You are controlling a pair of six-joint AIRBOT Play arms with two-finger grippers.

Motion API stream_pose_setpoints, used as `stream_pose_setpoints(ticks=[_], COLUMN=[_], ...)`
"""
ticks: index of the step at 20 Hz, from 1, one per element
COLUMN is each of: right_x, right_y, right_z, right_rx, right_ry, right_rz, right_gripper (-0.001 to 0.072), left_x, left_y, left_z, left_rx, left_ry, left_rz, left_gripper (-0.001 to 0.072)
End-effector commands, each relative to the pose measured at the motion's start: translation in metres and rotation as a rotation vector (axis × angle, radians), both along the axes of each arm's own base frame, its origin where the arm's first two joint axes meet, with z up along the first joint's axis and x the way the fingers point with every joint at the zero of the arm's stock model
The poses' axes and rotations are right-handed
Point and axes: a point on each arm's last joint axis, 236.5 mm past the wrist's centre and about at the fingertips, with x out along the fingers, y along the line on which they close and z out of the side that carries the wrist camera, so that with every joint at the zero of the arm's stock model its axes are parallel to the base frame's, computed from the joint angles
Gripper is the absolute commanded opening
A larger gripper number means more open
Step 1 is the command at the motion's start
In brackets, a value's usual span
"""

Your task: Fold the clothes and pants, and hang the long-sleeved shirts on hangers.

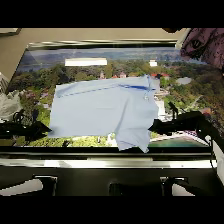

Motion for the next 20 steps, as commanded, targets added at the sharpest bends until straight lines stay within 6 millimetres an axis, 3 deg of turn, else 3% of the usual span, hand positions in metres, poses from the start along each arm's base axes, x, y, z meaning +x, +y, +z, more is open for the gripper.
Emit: stream_pose_setpoints(ticks=[1,3,9,13,15,18,20], right_x=[0.001,0.001,0.001,0.000,0.004,0.045,0.091], right_y=[0.000,0.000,0.000,0.001,0.002,-0.005,-0.013], right_z=[0.001,0.001,0.001,0.001,0.007,0.055,0.117], right_rx=[0.000,0.001,0.001,0.004,0.012,-0.011,-0.037], right_ry=[-0.001,0.002,0.006,0.009,-0.007,-0.175,-0.344], right_rz=[-0.002,-0.006,-0.011,-0.009,-0.009,0.002,-0.011], right_gripper=[0.0030,0.0030,0.0030,0.0029,0.0028,0.0027,0.0027], left_x=[-0.003,-0.003,-0.011,-0.012,-0.008,0.037,0.083], left_y=[-0.005,-0.005,-0.013,-0.016,-0.014,-0.009,-0.005], left_z=[-0.005,-0.005,-0.003,-0.003,0.000,0.035,0.092], left_rx=[-0.007,-0.008,-0.043,-0.055,-0.051,-0.048,0.007], left_ry=[0.017,0.018,0.048,0.054,0.037,-0.081,-0.249], left_rz=[-0.021,-0.021,-0.048,-0.056,-0.052,0.018,0.008], left_gripper=[0.0499,0.0428,0.0425,0.0020,0.0017,0.0014,0.0014])
